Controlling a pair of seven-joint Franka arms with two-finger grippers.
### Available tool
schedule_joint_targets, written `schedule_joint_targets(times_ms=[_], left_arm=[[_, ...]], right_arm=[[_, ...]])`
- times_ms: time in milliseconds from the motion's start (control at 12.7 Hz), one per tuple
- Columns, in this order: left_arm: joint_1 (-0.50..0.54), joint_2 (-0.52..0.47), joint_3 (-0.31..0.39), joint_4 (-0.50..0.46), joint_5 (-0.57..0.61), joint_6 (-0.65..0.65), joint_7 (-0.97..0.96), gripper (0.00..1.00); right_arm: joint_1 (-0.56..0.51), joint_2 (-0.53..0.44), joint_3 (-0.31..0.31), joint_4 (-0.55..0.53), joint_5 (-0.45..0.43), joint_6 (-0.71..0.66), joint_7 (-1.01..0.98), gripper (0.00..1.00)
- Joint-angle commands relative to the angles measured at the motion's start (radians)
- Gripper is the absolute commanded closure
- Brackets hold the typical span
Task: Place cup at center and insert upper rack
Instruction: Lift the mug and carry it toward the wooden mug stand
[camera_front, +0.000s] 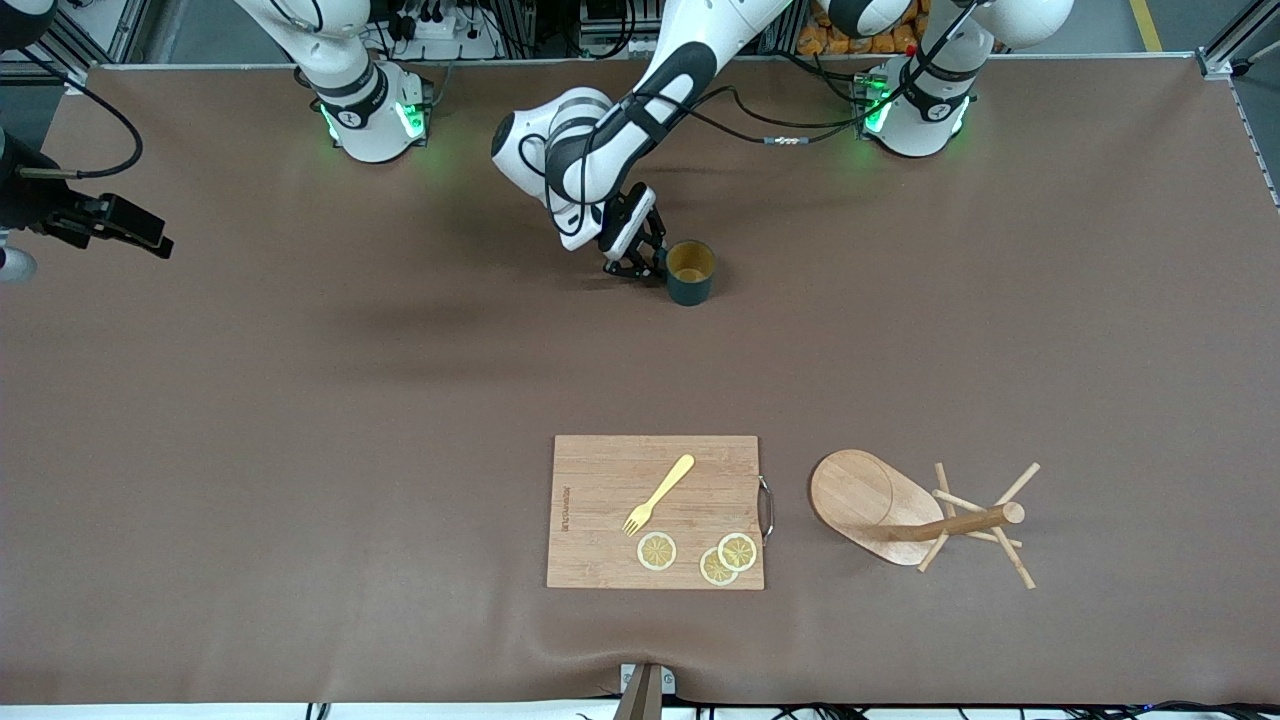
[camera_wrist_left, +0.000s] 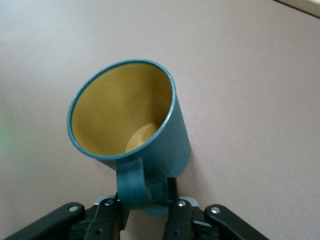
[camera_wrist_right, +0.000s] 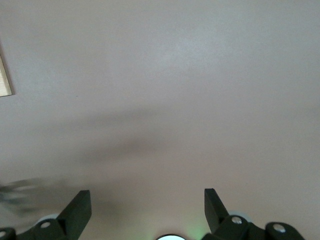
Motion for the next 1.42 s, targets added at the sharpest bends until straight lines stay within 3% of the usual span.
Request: schedule_joint_targets(times_ms=[0,474,711,1343], left_arm=[[-0.006,0.019,0.005,0.035,0.012,-0.019,0.045,1.00],[0.038,-0.027,-0.004,0.039,-0.020,-0.016,0.126,1.00],[0.115,-0.087,-0.010,0.082,-0.107,-0.007,0.209,1.00],[0.347,-0.277,-0.012,0.082,-0.387,0.125,0.387,1.00]], right_arm=[[-0.014,-0.016,0.005,-0.007,0.009,0.000,0.010,0.00],[-0.013,-0.014,0.006,-0.009,0.009,0.008,0.010,0.00],[-0.011,-0.013,0.006,-0.010,0.009,0.013,0.010,0.00],[-0.008,-0.011,0.008,-0.011,0.009,0.020,0.010,0.00]])
